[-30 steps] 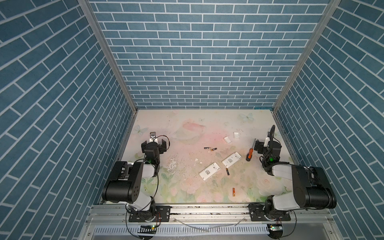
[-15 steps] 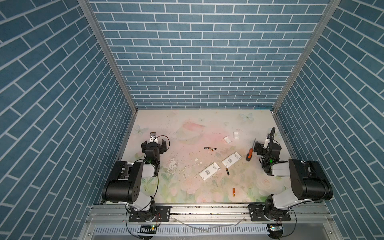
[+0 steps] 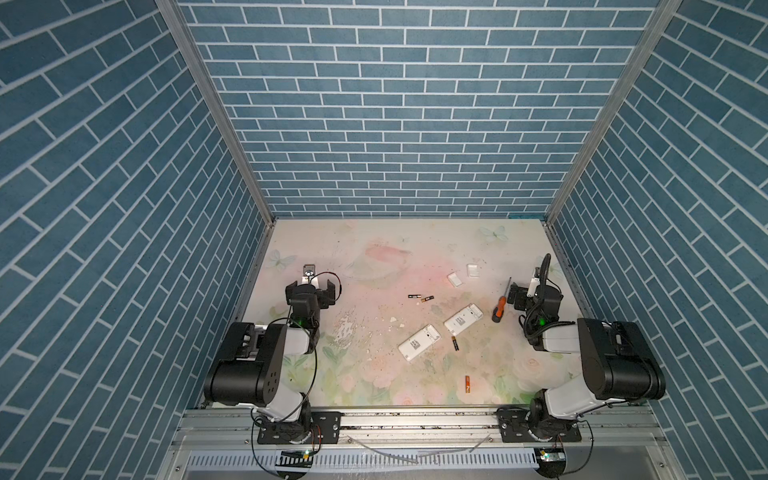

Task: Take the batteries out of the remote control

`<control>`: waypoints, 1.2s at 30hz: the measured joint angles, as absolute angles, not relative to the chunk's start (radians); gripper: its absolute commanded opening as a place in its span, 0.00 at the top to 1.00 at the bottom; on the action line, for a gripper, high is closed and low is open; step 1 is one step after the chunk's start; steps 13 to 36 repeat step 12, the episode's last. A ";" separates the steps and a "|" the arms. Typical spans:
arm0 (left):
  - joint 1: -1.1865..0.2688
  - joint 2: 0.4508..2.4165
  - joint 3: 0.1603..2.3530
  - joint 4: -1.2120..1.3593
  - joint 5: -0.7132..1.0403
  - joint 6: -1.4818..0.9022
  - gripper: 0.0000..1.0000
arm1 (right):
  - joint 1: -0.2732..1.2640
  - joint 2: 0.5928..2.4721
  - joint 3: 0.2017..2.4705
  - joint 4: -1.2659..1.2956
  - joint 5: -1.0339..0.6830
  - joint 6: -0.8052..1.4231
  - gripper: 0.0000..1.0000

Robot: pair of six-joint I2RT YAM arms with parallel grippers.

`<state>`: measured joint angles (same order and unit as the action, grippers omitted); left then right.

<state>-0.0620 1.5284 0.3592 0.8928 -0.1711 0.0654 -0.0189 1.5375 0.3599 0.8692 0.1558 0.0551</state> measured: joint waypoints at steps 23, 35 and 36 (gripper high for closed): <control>-0.057 1.528 0.364 0.887 -0.152 0.068 0.00 | -0.019 1.538 0.360 0.869 0.155 0.055 0.01; -0.057 1.528 0.364 0.887 -0.152 0.068 0.00 | -0.019 1.538 0.360 0.869 0.155 0.055 0.01; -0.057 1.528 0.364 0.887 -0.152 0.068 0.00 | -0.019 1.538 0.360 0.869 0.155 0.055 0.01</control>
